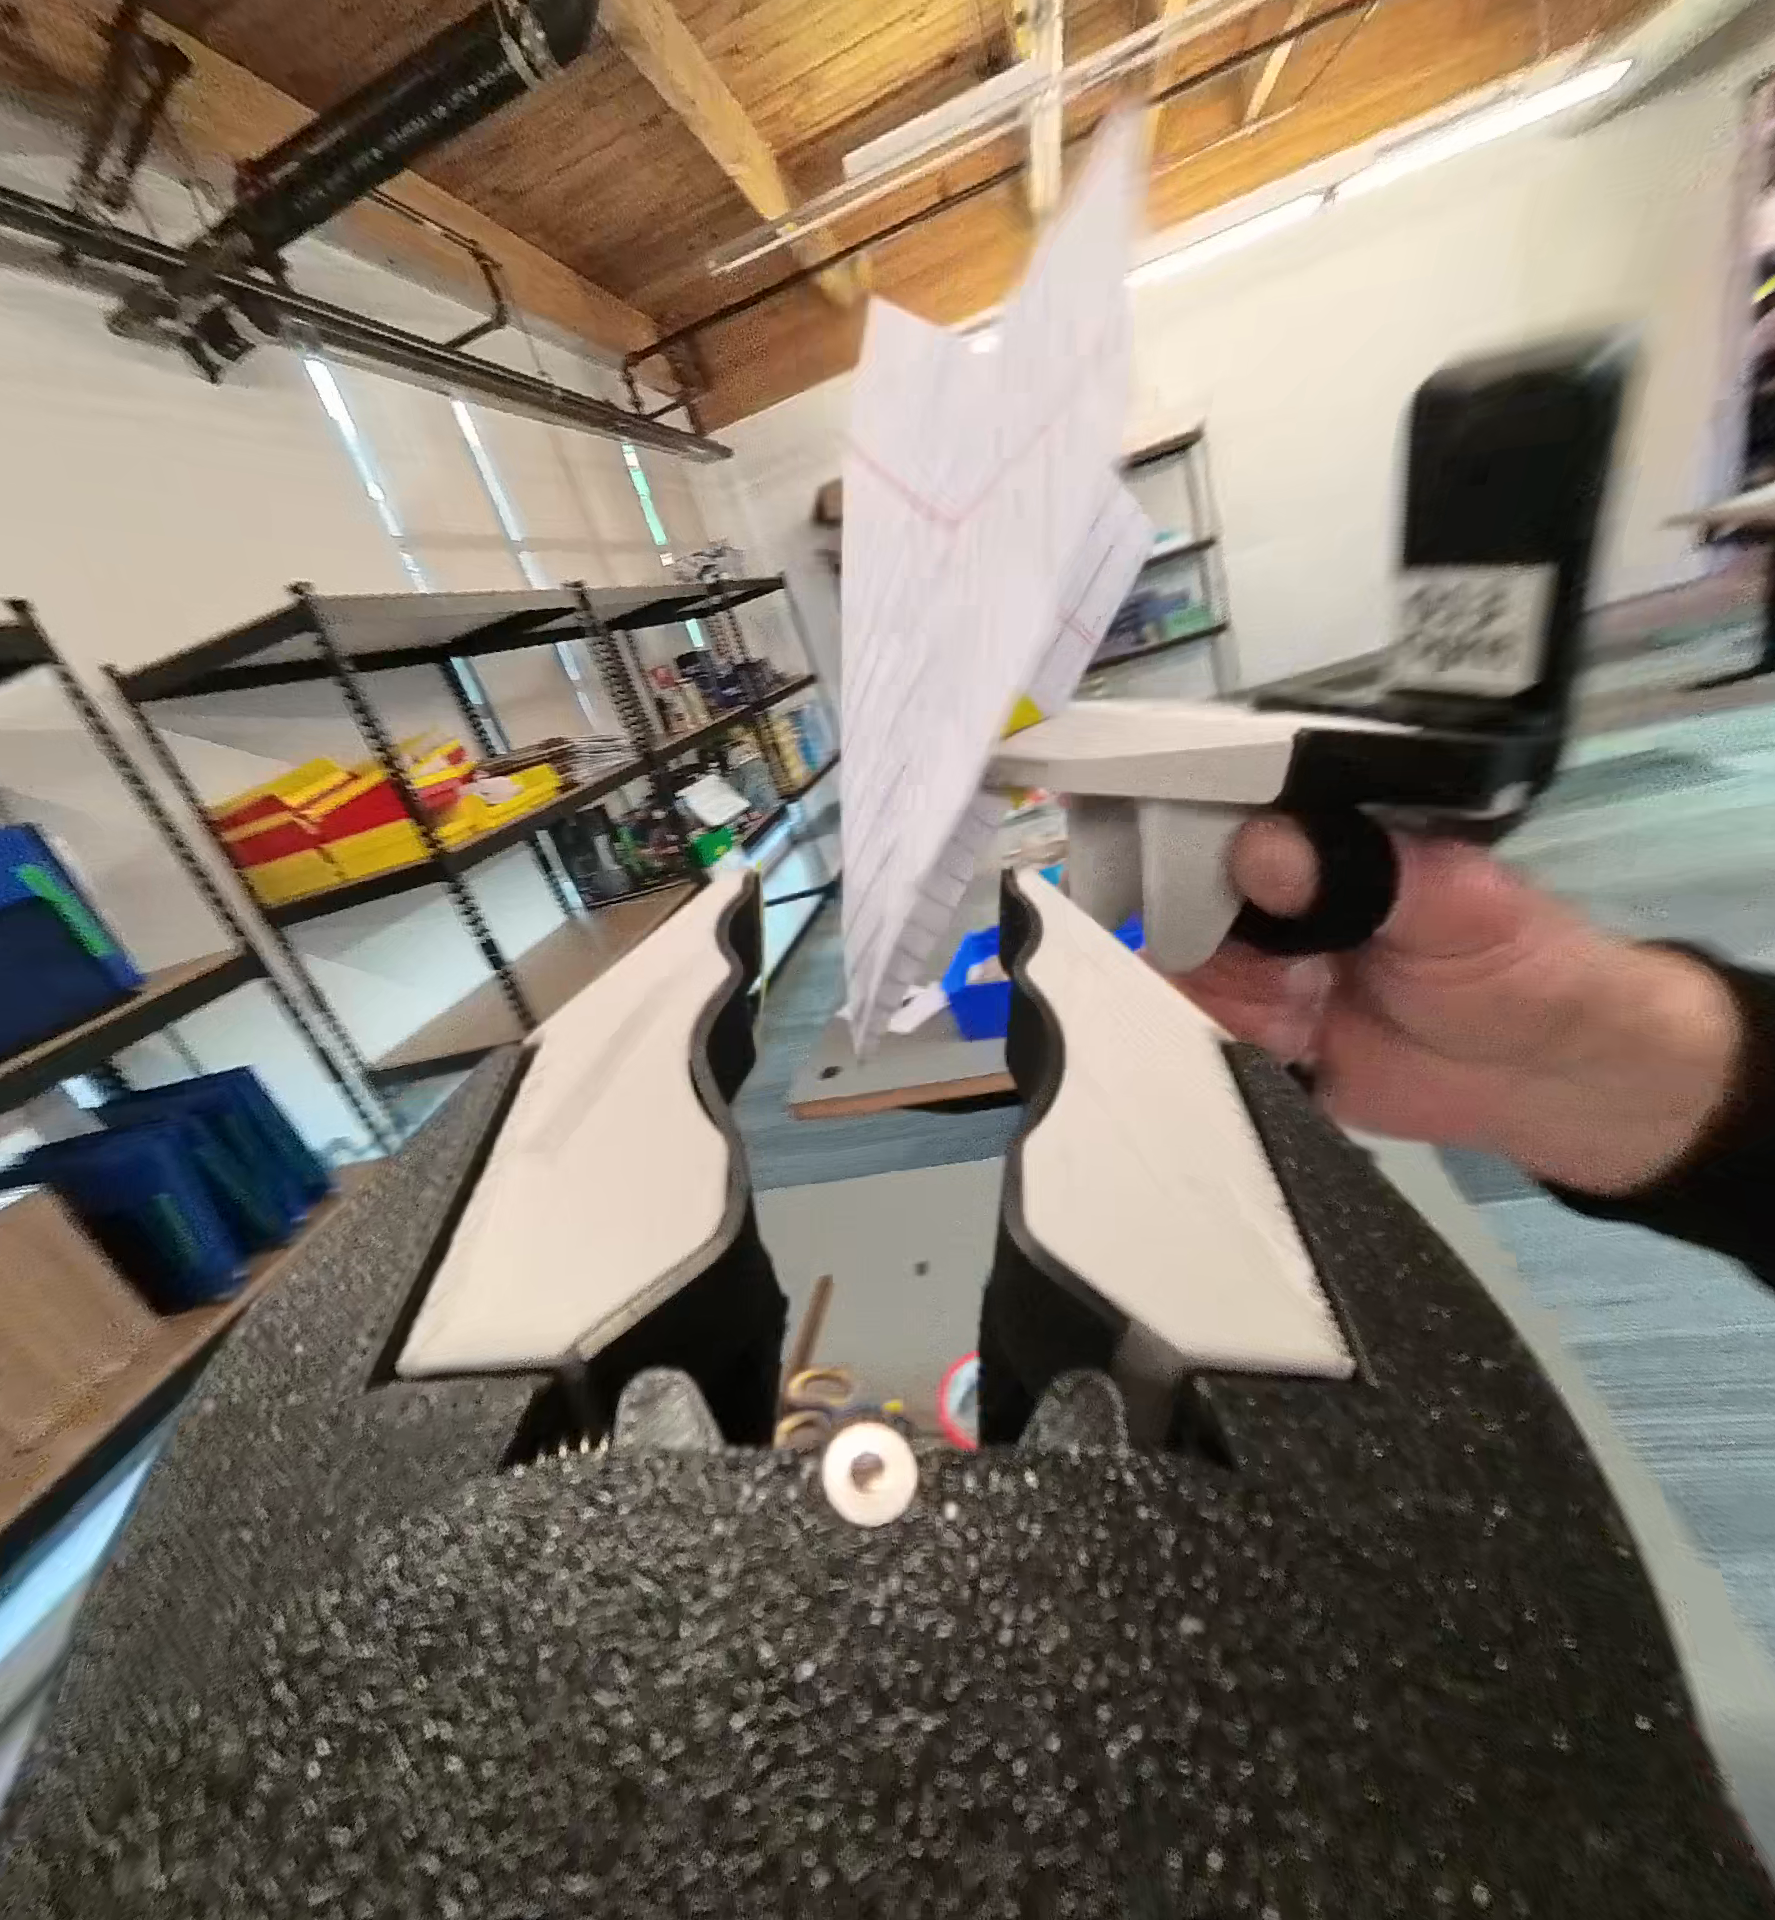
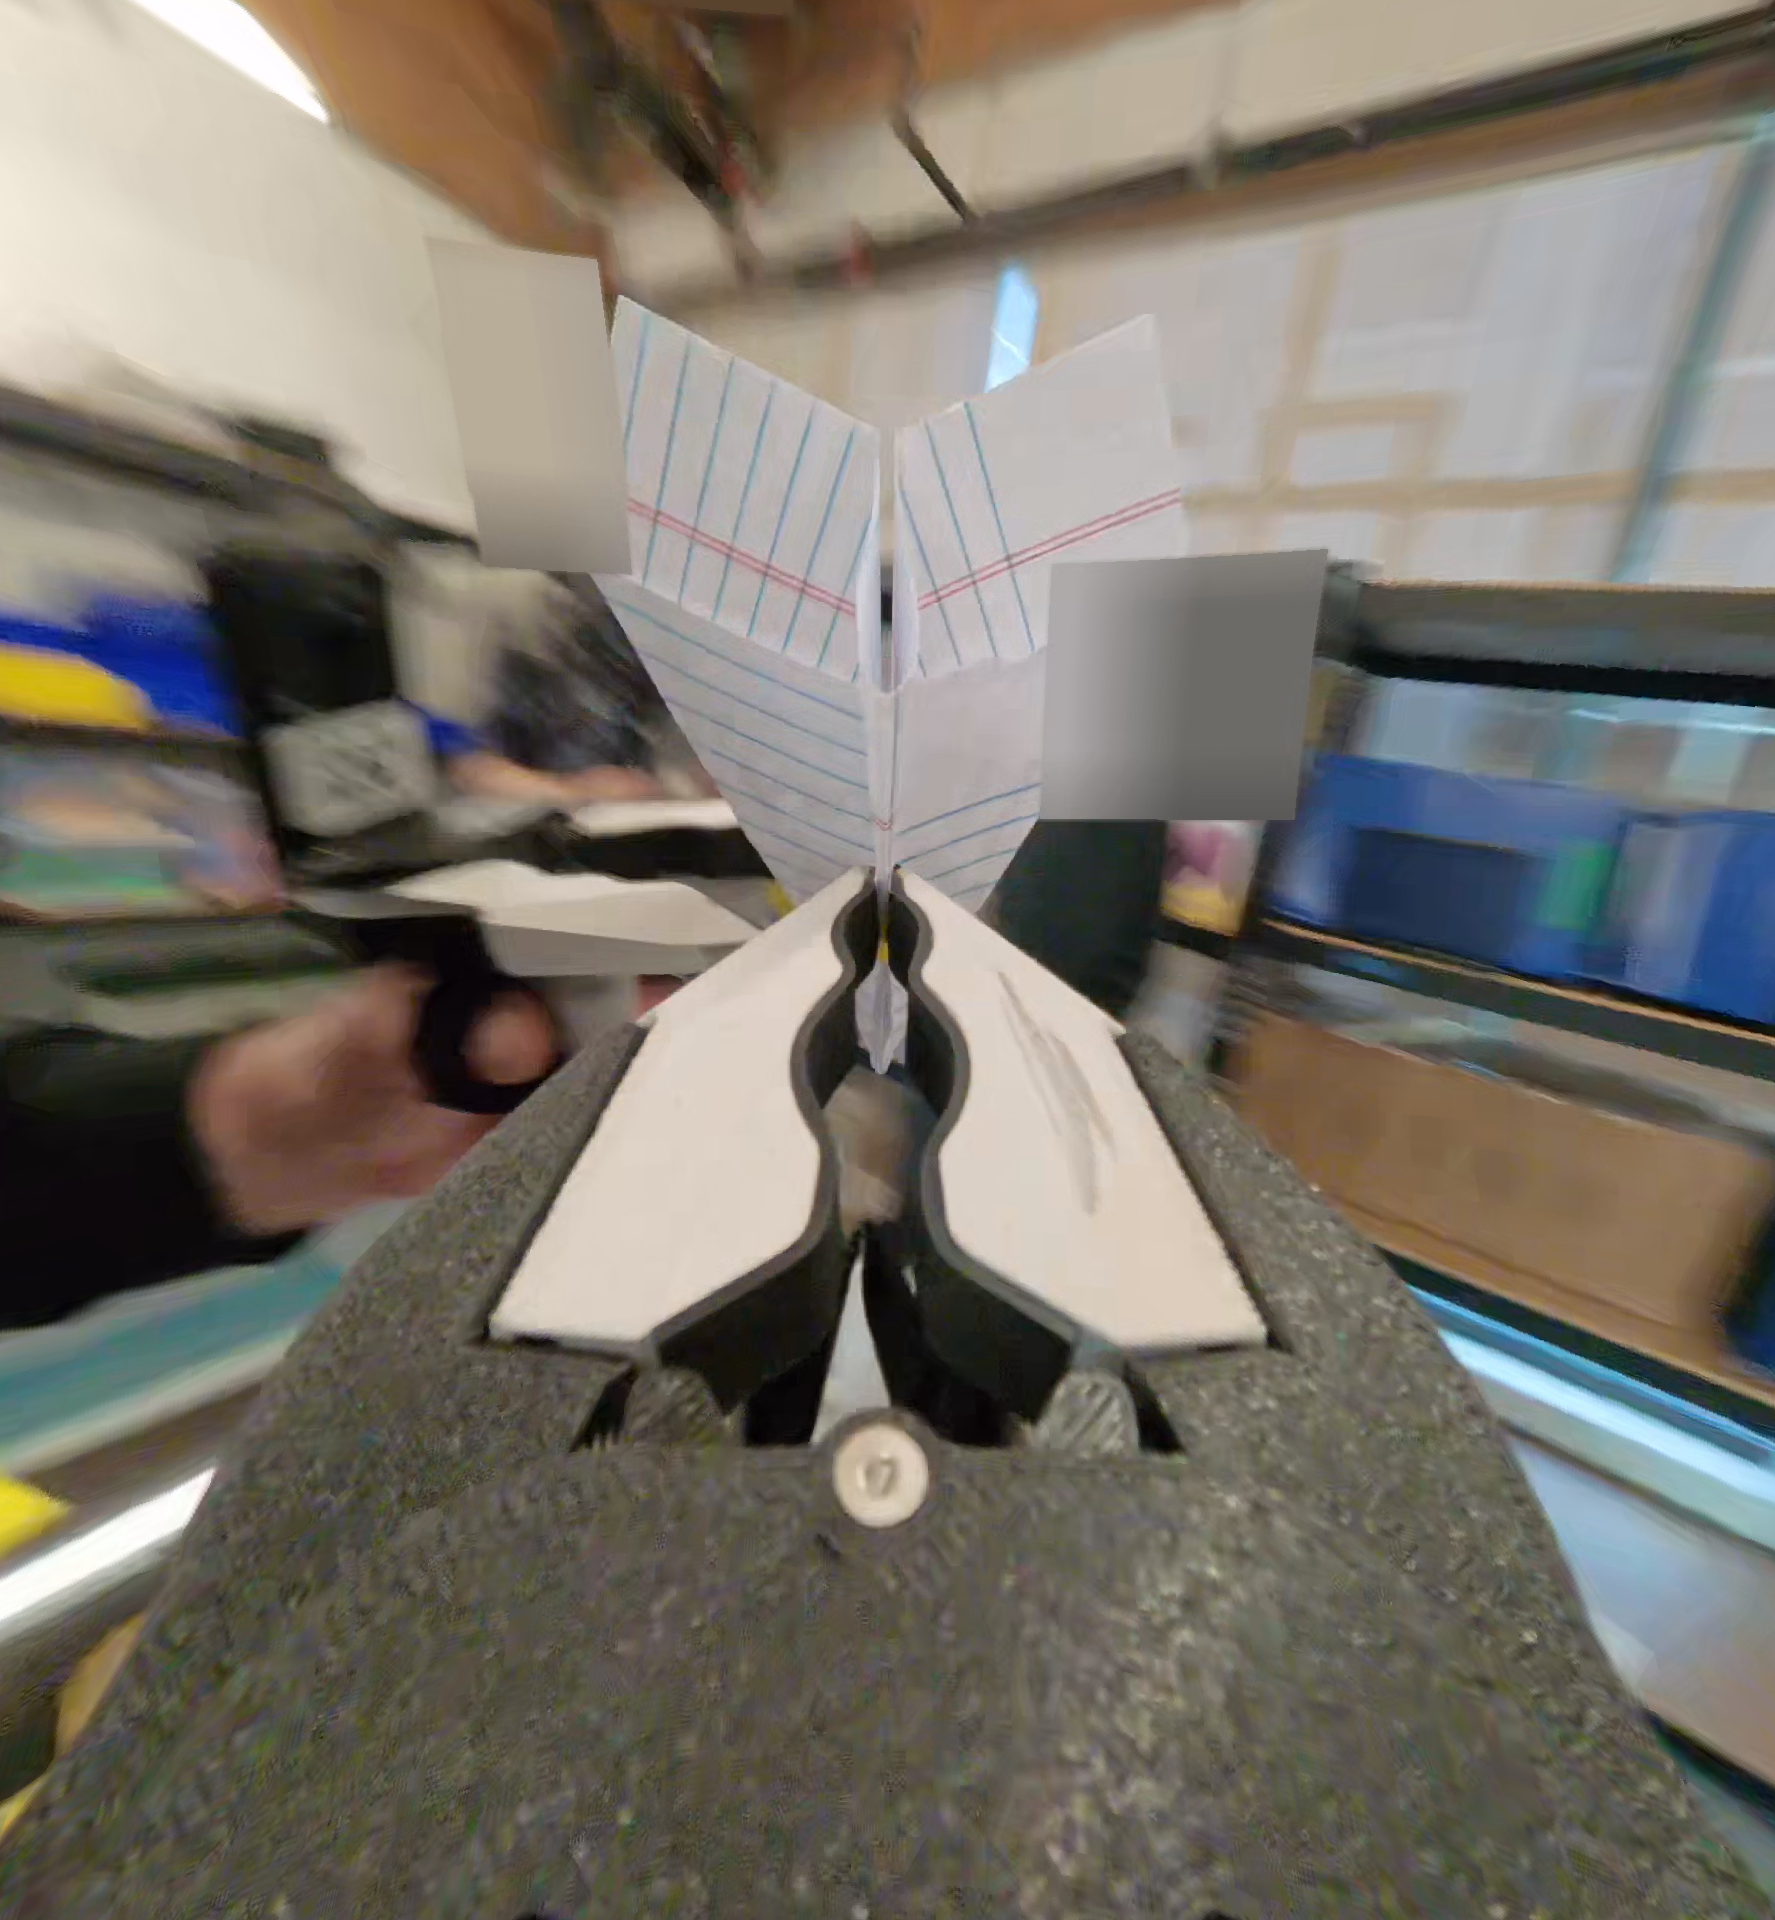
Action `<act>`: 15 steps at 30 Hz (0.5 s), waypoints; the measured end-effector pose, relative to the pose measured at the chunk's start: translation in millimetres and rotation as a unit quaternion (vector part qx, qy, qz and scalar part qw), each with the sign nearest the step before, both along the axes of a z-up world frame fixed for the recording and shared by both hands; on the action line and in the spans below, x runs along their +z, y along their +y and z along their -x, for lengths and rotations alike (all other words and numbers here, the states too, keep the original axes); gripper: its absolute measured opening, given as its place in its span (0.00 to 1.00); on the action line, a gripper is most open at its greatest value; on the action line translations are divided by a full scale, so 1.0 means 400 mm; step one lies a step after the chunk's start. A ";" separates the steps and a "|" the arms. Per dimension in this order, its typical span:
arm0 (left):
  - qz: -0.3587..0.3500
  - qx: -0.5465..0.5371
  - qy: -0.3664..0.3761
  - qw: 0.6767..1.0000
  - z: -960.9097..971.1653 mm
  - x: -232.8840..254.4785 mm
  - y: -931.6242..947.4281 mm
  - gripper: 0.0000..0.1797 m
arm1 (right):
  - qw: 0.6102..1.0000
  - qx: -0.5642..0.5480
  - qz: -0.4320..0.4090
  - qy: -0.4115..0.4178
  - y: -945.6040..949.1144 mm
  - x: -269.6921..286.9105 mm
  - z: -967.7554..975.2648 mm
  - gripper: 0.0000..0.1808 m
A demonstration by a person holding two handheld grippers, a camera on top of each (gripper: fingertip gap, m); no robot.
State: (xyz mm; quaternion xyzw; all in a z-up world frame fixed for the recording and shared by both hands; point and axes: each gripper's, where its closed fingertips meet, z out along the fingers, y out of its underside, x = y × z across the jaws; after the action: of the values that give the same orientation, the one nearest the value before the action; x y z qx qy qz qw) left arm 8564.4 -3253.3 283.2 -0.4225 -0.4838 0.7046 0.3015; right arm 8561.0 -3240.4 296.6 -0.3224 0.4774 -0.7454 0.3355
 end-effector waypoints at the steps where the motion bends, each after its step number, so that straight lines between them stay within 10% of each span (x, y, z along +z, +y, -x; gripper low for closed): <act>1: -0.009 -0.017 0.004 1.000 -0.002 0.004 0.016 0.24 | 0.997 0.059 0.001 -0.045 0.024 0.011 0.013 0.00; 7: -0.049 -0.047 -0.016 0.998 0.053 -0.007 0.068 0.24 | 0.918 0.283 -0.040 -0.276 0.066 0.036 0.119 0.00; 15: -0.158 -0.118 0.165 0.966 0.086 0.014 0.081 0.13 | 0.886 0.313 -0.061 -0.336 0.074 0.028 0.078 0.00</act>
State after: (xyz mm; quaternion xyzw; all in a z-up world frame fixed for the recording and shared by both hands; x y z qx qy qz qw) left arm 8529.9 -3220.8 289.0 -0.3018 -0.4790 0.6387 0.5211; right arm 8529.8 -3210.8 307.6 -0.1639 0.2548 -0.6352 0.7105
